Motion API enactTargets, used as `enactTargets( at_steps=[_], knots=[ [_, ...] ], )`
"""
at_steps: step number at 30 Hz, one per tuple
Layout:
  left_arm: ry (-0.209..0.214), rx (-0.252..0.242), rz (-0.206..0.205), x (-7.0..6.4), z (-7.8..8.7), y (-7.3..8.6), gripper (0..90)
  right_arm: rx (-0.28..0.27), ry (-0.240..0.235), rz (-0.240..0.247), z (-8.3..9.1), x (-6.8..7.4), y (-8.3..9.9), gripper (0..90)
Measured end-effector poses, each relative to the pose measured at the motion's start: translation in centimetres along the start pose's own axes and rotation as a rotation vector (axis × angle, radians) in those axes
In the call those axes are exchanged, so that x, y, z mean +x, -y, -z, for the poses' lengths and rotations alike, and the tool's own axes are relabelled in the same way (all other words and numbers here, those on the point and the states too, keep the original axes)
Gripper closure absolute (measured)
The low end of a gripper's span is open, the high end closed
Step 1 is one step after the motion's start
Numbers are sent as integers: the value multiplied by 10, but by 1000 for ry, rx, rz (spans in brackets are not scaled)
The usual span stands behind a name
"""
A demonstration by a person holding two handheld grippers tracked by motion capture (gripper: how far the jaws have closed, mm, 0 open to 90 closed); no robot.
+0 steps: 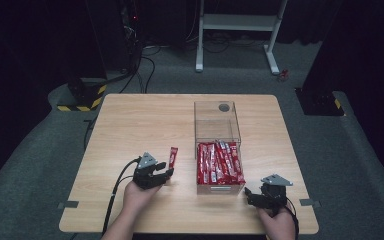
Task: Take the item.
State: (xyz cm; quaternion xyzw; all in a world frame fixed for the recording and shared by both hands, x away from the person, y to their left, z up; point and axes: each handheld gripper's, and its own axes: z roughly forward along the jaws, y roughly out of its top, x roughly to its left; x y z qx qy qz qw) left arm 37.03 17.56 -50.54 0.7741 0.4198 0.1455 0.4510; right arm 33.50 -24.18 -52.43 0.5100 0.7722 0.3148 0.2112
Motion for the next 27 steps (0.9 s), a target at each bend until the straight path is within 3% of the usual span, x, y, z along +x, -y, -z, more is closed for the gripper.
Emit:
enactTargets(
  at_steps=[17, 27],
  knots=[
    [-9, -34, 5, 2, 14, -4, 292, 1, -5, 7, 0, 0, 0, 122],
    [-53, -42, 17, 13, 28, -3, 258, 1, -11, 13, 0, 0, 0, 122]
  ],
)
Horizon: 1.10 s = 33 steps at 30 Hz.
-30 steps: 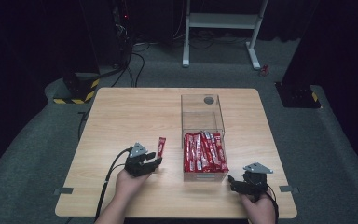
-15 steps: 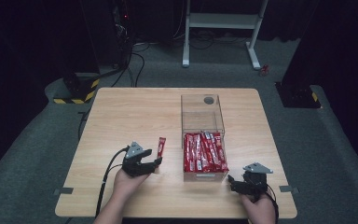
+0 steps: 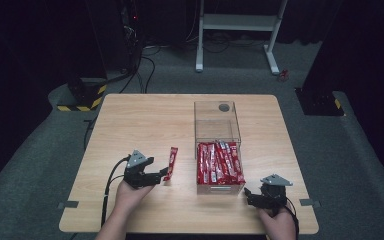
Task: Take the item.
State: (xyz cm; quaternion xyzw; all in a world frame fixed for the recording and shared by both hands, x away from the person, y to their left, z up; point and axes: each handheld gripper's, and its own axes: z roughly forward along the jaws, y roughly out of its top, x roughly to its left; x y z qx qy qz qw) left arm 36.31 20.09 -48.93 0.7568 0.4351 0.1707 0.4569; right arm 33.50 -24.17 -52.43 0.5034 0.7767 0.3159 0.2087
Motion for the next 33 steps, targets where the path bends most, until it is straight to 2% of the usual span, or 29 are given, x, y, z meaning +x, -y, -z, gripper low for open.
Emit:
enactTargets(
  at_steps=[4, 6, 9, 14, 23, 33],
  knots=[
    [-30, 16, -12, 10, 16, 5, 250, -1, -2, 4, 0, 0, 0, 122],
    [-34, 14, -11, 12, 20, 7, 250, -1, -2, 5, 0, 0, 0, 122],
    [-51, 18, -4, 22, 35, 15, 251, -1, -2, 5, 0, 0, 0, 122],
    [-71, 28, -3, 29, 46, 22, 251, -1, -2, 5, 0, 0, 0, 122],
    [-115, 67, -18, 40, 59, 37, 251, -1, -2, 5, 0, 0, 0, 122],
    [-171, 156, -18, 55, 69, 65, 244, -1, -2, 5, 0, 0, 0, 122]
  ],
)
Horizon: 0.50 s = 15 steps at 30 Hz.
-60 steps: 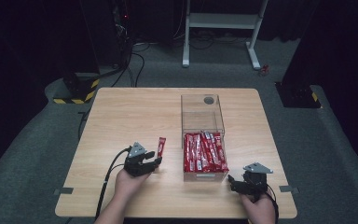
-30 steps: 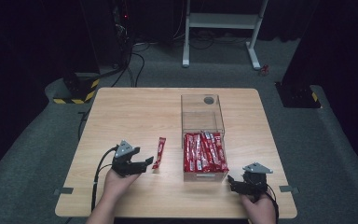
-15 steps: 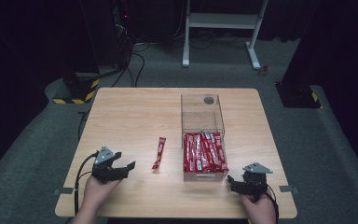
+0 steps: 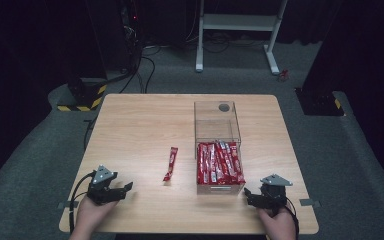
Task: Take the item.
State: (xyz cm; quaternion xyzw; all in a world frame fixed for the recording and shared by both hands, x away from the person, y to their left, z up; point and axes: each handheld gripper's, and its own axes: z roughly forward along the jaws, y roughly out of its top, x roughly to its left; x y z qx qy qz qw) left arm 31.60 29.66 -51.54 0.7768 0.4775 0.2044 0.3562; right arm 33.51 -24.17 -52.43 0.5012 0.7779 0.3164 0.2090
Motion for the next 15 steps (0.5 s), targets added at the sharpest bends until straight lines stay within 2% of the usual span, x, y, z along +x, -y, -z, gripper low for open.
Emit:
enactTargets(
  at_steps=[7, 15],
  knots=[
    [-33, 44, -3, 4, 2, 14, 224, 0, 0, 0, 0, 0, 0, 122],
    [-61, 35, 15, 5, 4, 22, 142, 0, 0, 0, 0, 0, 0, 123]
  ],
)
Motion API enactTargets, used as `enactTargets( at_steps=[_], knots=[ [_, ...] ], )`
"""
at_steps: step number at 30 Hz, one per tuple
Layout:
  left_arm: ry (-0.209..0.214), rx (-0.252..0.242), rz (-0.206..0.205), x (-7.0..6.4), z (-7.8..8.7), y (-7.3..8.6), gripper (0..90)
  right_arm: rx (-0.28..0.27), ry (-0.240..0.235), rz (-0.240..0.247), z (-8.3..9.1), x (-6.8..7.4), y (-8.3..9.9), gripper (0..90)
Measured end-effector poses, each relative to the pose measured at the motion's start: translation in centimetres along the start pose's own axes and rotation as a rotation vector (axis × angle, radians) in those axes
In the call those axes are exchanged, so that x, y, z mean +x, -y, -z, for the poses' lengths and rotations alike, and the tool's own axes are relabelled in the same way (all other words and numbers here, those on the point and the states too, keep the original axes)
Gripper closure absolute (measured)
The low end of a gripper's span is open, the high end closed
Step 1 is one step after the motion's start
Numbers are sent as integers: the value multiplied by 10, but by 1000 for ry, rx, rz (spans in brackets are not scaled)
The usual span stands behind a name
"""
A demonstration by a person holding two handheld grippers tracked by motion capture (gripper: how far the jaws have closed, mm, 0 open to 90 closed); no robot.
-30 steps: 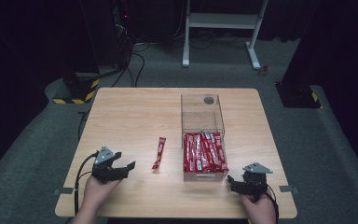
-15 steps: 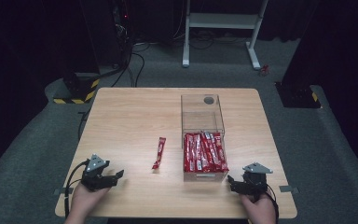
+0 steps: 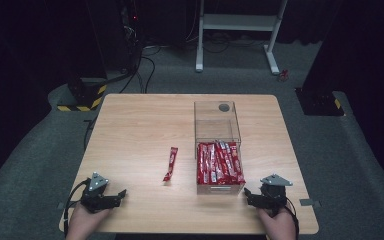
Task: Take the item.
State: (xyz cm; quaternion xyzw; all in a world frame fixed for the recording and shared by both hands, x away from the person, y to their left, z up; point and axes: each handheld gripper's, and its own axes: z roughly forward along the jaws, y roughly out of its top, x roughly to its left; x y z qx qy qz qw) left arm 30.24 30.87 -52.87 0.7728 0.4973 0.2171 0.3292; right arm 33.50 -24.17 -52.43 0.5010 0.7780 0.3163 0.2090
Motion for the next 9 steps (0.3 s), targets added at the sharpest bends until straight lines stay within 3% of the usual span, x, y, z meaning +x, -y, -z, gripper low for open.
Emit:
enactTargets(
  at_steps=[9],
  knots=[
    [7, 0, 3, 1, 0, 0, 134, 0, 0, 0, 0, 0, 0, 123]
  ],
)
